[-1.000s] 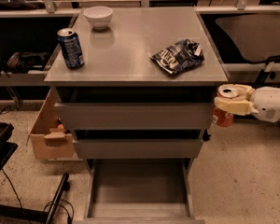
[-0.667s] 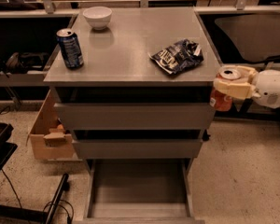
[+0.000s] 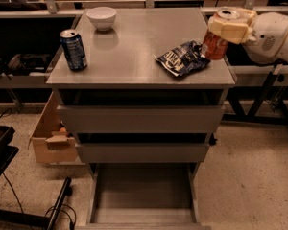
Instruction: Pick coke can from bottom drawer and place on counter
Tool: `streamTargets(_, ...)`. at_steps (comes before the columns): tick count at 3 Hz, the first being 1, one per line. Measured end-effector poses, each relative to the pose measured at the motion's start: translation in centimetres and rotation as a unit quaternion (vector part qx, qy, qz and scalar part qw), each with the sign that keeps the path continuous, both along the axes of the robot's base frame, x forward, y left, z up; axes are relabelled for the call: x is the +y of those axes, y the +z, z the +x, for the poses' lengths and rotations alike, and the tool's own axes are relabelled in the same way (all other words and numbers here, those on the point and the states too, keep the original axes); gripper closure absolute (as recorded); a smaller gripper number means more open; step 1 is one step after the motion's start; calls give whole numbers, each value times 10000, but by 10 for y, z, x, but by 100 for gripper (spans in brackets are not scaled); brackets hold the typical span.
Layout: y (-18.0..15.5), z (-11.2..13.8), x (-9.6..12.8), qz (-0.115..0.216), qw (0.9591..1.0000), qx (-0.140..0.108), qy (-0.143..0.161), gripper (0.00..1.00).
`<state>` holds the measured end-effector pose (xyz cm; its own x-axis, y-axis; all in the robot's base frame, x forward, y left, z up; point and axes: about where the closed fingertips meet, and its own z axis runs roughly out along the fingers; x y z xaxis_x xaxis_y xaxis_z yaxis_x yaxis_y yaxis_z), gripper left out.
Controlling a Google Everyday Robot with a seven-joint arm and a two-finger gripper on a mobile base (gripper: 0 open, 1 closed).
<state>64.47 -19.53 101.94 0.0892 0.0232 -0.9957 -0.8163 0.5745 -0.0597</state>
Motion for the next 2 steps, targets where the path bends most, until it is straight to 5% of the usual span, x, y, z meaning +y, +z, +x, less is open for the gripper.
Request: streamTargets(2, 50, 118, 33, -6, 9989, 107, -452, 100)
